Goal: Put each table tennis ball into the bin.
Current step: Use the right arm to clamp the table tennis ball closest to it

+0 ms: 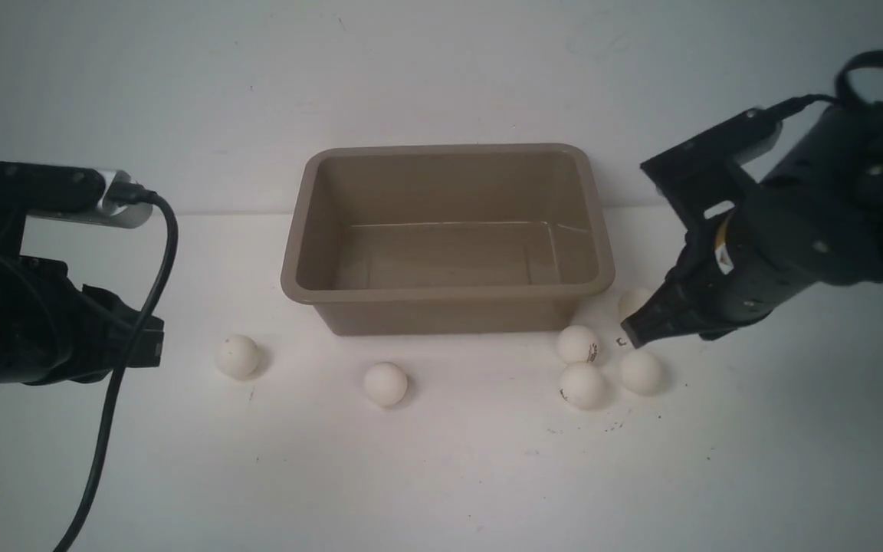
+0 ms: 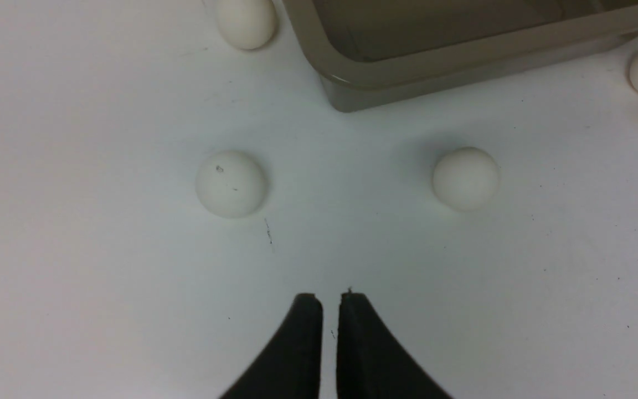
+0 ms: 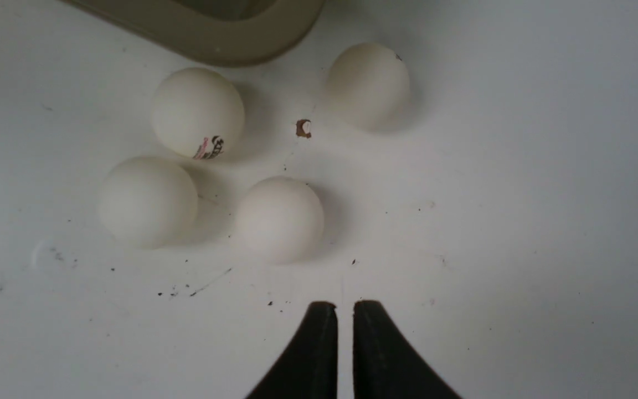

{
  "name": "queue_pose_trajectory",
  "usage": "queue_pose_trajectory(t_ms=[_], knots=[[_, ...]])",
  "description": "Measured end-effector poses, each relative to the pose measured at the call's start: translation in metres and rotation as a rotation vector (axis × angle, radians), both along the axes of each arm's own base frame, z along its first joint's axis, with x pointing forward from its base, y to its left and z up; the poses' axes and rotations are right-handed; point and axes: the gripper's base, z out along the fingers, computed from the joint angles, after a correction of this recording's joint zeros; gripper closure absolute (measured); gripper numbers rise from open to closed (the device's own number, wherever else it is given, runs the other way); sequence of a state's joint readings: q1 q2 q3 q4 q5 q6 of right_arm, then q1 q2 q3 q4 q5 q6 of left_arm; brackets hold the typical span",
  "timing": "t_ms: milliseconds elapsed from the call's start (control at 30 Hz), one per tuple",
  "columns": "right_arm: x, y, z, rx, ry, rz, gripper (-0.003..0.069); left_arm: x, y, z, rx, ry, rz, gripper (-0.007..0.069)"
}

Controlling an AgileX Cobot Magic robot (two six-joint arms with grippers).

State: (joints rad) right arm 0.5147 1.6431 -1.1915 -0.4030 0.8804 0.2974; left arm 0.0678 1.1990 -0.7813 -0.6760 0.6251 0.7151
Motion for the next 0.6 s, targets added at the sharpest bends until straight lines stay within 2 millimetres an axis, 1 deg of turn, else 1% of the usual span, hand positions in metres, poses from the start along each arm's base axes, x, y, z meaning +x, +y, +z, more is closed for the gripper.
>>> queue_pose_trajectory(t_ms=[133, 167, 200, 300, 400, 433, 533, 600], knots=[[0.010, 0.005, -0.012, -0.012, 0.038, 0.021, 0.0552, 0.000, 0.000, 0.000, -0.001, 0.005, -0.003, 0.0594], [0.014, 0.006, -0.018, -0.006, 0.055, 0.024, 0.0508, -0.001, 0.000, 0.000, -0.001, 0.007, -0.004, 0.0594], [0.015, 0.006, -0.018, -0.005, 0.058, 0.023, 0.0502, -0.001, 0.000, 0.000, -0.001, 0.007, -0.005, 0.0594], [0.024, 0.005, -0.024, 0.048, 0.078, 0.006, 0.0380, -0.002, -0.001, -0.001, -0.004, 0.021, -0.016, 0.0594], [0.033, 0.003, -0.028, 0.086, 0.090, -0.011, 0.0295, -0.002, -0.001, -0.001, 0.002, 0.024, -0.020, 0.0594], [0.037, 0.002, -0.030, 0.106, 0.094, -0.021, 0.0253, -0.002, -0.001, -0.002, 0.005, 0.024, -0.021, 0.0594], [0.043, 0.000, -0.038, 0.125, 0.112, -0.032, 0.0203, -0.002, -0.001, -0.002, 0.009, 0.025, -0.022, 0.0594], [0.047, -0.001, -0.047, 0.126, 0.128, -0.041, 0.0188, -0.002, -0.001, -0.002, 0.009, 0.025, -0.022, 0.0594]])
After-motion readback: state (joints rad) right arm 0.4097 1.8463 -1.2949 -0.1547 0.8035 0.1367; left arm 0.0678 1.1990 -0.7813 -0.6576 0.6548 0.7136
